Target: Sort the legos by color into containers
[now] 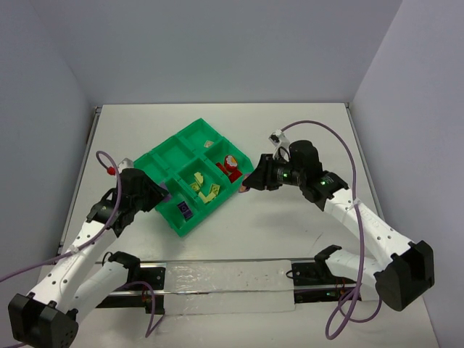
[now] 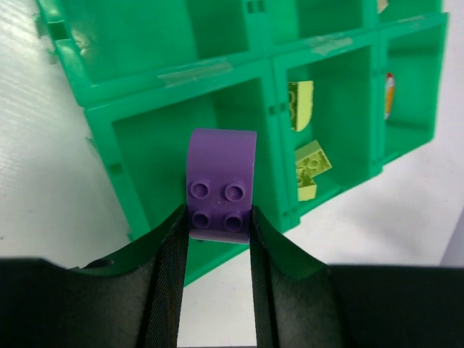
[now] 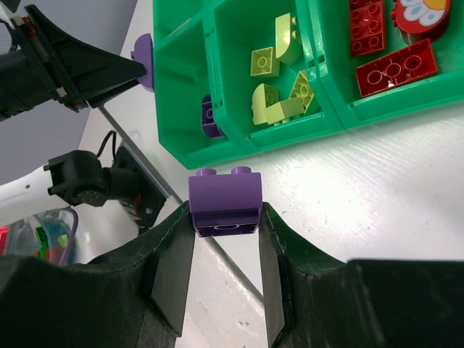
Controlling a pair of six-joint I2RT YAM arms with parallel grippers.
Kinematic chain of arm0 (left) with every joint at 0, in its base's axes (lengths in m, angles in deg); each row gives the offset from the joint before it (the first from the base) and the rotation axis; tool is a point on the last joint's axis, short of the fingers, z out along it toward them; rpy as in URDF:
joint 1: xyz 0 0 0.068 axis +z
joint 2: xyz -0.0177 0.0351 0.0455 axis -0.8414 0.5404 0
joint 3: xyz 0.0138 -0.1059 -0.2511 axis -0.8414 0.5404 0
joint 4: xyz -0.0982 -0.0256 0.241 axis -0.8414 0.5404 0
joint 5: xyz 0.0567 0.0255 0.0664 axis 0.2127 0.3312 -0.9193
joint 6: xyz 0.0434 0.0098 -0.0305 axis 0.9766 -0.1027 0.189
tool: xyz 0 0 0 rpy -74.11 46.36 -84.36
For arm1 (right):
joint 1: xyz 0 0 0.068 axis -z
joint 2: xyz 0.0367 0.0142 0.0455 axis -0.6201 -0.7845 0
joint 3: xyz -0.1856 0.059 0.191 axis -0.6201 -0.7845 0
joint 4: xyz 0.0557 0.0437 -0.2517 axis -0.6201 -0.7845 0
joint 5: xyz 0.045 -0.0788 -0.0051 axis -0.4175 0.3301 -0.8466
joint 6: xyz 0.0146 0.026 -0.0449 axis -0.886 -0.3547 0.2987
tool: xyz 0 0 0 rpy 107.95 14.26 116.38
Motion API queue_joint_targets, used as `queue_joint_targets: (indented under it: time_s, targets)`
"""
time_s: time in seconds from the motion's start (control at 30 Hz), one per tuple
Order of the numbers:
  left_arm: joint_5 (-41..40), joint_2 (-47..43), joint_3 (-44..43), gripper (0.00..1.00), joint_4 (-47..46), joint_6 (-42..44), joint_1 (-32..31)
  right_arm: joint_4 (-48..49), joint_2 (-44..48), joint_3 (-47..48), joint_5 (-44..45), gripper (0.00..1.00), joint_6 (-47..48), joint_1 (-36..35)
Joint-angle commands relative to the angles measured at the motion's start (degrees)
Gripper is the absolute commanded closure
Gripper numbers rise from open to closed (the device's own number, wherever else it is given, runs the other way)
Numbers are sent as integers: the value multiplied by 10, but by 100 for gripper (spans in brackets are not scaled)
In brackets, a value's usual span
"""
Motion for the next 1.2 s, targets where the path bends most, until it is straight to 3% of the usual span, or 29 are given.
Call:
queue_joint_targets:
  time_s: [0.0, 0.17, 0.27, 0.5, 0.7, 0.8, 0.9, 0.93, 1.0, 1.17]
  targets:
    - [-35, 11, -6, 60, 16, -4, 2, 7, -11, 31, 30, 100, 10, -22]
    - [-47, 3, -33, 36, 29, 32, 2, 3, -60, 95, 105, 97, 21, -107]
    - [-55, 5, -74, 15, 48, 54, 1, 14, -124, 151, 136, 96, 17, -164]
    - [-146, 24, -228, 15, 117, 70, 2, 41, -250, 251, 207, 95, 6, -249]
    - [-175, 22, -296, 16, 139, 91, 2, 21, -369, 358, 271, 84, 7, -294]
    - [-172, 18, -304, 16, 137, 100, 2, 28, -411, 375, 261, 74, -2, -300]
    - [-154, 16, -302, 18, 136, 113, 2, 4, -464, 423, 275, 32, -3, -306]
    - [-153, 13, -299, 18, 135, 114, 2, -11, -477, 440, 274, 24, 1, -305]
    - [-157, 9, -296, 18, 135, 114, 2, -28, -487, 468, 269, 15, 9, -305]
    - [-168, 1, -304, 18, 136, 116, 2, -39, -455, 463, 285, 8, 17, -305]
